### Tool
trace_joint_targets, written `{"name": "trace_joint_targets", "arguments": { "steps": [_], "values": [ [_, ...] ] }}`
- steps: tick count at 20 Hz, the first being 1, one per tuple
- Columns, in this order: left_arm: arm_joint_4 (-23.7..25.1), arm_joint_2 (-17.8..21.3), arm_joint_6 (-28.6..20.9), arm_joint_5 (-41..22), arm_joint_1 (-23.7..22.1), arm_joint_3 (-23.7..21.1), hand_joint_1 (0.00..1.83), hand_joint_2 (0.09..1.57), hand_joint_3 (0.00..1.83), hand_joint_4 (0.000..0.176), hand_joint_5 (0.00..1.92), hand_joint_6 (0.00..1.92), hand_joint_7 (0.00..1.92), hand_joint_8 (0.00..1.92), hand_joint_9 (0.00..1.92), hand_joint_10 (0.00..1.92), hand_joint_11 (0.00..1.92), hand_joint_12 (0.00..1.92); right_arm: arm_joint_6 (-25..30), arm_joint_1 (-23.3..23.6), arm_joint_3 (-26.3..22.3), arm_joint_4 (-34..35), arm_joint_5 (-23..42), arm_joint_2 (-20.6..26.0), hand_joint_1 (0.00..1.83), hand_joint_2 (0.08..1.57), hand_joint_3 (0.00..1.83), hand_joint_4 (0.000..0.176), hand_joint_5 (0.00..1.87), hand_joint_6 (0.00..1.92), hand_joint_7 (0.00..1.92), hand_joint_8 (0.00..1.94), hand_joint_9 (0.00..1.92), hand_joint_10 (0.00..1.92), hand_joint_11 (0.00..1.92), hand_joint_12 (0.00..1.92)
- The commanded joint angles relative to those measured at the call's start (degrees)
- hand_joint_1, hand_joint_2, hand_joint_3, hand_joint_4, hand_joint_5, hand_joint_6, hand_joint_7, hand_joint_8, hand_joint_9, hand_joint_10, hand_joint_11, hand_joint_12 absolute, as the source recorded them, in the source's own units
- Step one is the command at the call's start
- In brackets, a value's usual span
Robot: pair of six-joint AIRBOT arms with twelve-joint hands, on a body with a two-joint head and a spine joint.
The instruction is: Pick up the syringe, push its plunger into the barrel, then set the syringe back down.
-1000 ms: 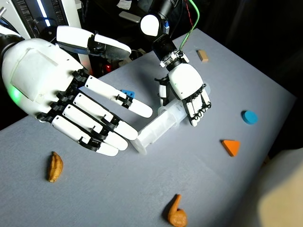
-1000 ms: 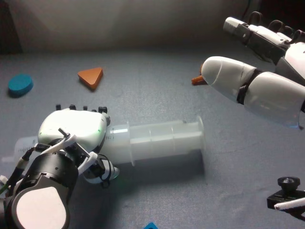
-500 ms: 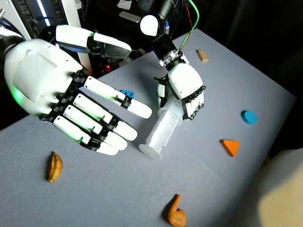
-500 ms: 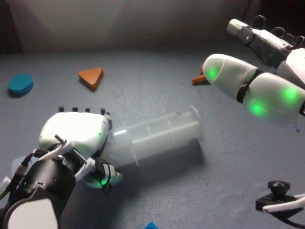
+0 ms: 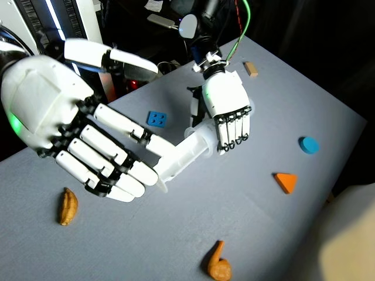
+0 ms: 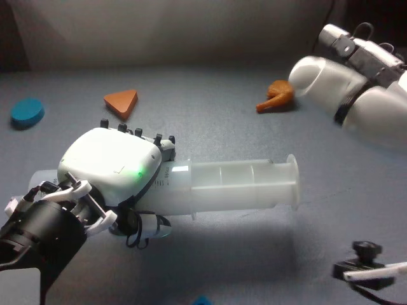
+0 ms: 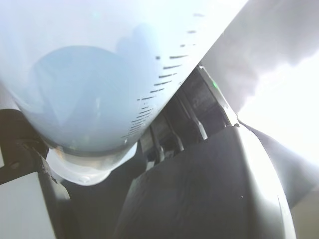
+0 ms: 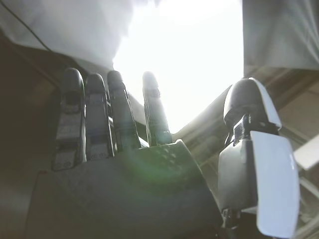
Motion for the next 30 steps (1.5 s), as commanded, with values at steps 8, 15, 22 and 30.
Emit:
{"name": "trace_joint_targets", "arguments": {
  "steps": [8, 15, 22, 30],
  "values": [
    [8.82, 3.70, -0.17, -1.46, -6.91, 1.55, 1.37, 1.14, 0.00, 0.000, 0.92, 0.91, 0.90, 1.08, 0.90, 1.34, 0.73, 1.31, 13.34, -1.25, -2.36, 4.61, -8.49, 0.02, 0.00, 1.10, 0.00, 0.140, 0.14, 0.00, 0.12, 0.00, 0.12, 0.00, 0.00, 0.60],
    [10.96, 5.99, -0.17, -5.59, -10.78, 1.27, 1.37, 1.14, 0.00, 0.000, 0.91, 0.93, 0.89, 1.07, 0.89, 1.35, 0.76, 1.29, 26.16, -3.05, -1.19, 5.93, -10.61, -4.14, 0.00, 1.10, 0.00, 0.141, 0.14, 0.00, 0.11, 0.00, 0.11, 0.00, 0.00, 0.57],
    [7.46, 5.99, 0.14, -5.84, -12.00, 1.42, 1.37, 1.14, 0.00, 0.000, 0.88, 0.97, 0.90, 1.05, 0.90, 1.34, 0.77, 1.25, 29.16, -2.42, 0.47, 8.26, -10.45, -6.75, 0.00, 1.10, 0.00, 0.142, 0.12, 0.00, 0.08, 0.00, 0.08, 0.00, 0.00, 0.52],
    [7.45, 5.99, 0.17, -6.58, -12.49, 1.63, 1.49, 1.10, 0.00, 0.000, 0.90, 0.87, 0.96, 0.93, 1.01, 1.09, 0.79, 1.57, 30.24, -5.09, 4.67, 9.40, -8.32, -10.41, 0.00, 1.10, 0.00, 0.141, 0.13, 0.00, 0.08, 0.00, 0.07, 0.00, 0.00, 0.48]
  ]
}}
